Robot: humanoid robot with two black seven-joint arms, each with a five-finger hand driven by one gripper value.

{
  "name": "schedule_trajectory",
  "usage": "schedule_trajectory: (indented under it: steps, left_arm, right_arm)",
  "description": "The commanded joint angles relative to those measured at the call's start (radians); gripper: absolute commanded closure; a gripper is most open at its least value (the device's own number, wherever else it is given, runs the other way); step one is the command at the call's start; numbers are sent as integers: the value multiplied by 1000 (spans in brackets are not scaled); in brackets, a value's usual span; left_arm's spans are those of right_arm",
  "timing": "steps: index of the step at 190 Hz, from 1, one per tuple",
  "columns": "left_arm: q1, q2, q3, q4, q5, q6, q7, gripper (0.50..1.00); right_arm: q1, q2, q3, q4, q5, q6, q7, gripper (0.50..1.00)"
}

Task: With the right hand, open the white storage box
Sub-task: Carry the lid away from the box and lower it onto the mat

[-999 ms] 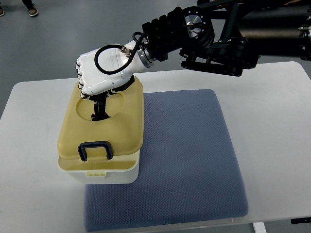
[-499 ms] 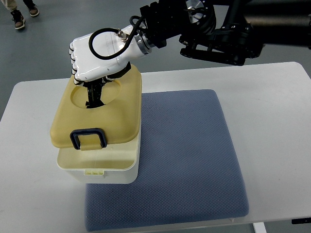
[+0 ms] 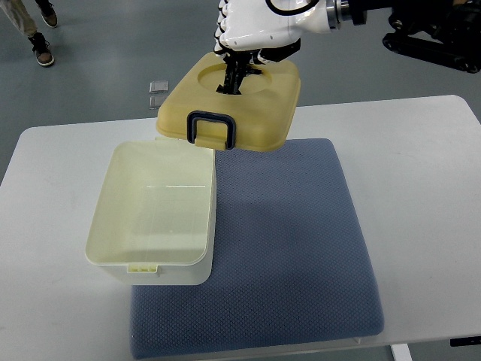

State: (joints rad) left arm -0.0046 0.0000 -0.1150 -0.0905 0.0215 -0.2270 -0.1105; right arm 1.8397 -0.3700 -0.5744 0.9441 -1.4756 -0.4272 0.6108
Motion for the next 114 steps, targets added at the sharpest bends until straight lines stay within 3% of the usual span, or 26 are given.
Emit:
schedule_trajectory:
  steps: [1, 114]
  left_arm:
    - [0, 0, 0, 0, 0, 0, 0, 500]
    - [0, 0, 0, 0, 0, 0, 0, 500]
  right_arm:
    - [-43, -56, -1, 1, -2, -4, 0, 1000]
    - [-316, -168, 1, 2, -75, -114, 0, 1000]
